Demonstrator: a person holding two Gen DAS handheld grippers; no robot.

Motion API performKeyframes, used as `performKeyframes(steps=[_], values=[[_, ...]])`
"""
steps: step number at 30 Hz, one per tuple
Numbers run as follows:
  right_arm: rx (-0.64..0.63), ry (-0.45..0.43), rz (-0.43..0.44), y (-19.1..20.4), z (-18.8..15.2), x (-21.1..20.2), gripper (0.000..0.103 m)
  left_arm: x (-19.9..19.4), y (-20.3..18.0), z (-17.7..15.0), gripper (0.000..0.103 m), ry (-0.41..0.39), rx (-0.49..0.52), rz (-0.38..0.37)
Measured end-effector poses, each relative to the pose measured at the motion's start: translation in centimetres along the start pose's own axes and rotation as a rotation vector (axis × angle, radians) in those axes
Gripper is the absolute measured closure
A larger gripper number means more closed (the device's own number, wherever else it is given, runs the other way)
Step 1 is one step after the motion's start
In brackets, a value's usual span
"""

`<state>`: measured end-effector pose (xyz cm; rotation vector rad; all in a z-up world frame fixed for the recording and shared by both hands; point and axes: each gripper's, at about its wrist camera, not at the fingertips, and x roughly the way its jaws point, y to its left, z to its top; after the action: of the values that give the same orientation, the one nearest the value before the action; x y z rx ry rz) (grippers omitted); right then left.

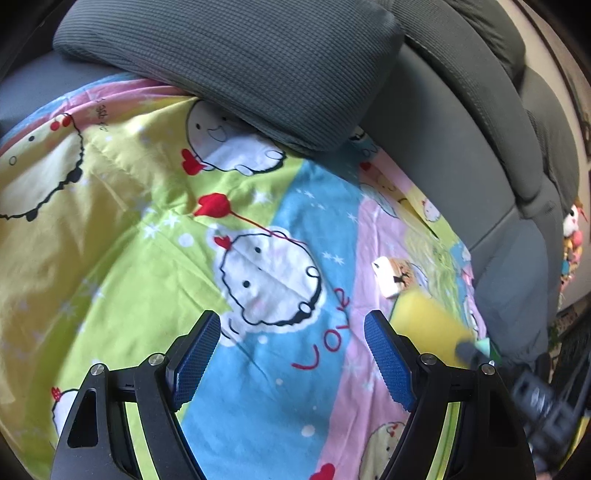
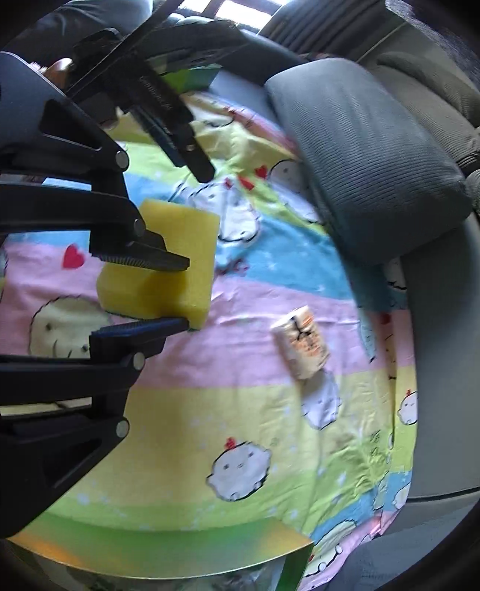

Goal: Organize objects
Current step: 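Lift the smaller yellow sponge with the right tool and carry it to the box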

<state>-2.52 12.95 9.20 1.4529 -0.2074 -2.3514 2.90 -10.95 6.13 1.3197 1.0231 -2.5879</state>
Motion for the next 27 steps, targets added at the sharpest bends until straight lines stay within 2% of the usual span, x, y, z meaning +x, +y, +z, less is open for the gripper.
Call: performKeyframes(steps=[4,8,12,13,14,16,19,25,27], values=[[0.034,0.01,-0.006,-1.2,-0.1,1.1,0.076,1.2,-1.1,-0.7,0.022,0.052,0.032,-0.028],[0.065,-0.005,-0.052,-1.8,0.5,3.1,0.076,2.8,-2.3,-1.6,0.022,0.11,0.069,-0.032],[0.095,-0.015,-0.049,-2.5,0.7,4.0,0.074,3.9,-3.2,-2.5,0.022,0.144,0.095,-0.038],[0.114,-0.025,-0.035,-2.8,0.7,3.9,0.066,4.0,-3.4,-2.7,0.022,0.15,0.099,-0.036],[0.136,-0.033,-0.018,-3.1,0.5,3.7,0.052,4.1,-3.5,-2.8,0.022,0.153,0.103,-0.036],[0.169,-0.048,-0.006,-3.7,0.2,3.3,0.043,4.4,-3.9,-3.2,0.022,0.167,0.123,-0.03],[0.194,-0.057,-0.024,-4.4,-0.1,2.6,0.043,4.4,-4.3,-3.8,0.022,0.166,0.125,-0.032],[0.253,-0.049,0.063,-5.2,-0.2,2.5,0.043,5.1,-6.2,-5.1,0.022,0.195,0.2,-0.042],[0.248,-0.028,0.082,-4.9,-0.4,3.1,0.048,5.4,-6.8,-5.5,0.022,0.207,0.223,-0.046]])
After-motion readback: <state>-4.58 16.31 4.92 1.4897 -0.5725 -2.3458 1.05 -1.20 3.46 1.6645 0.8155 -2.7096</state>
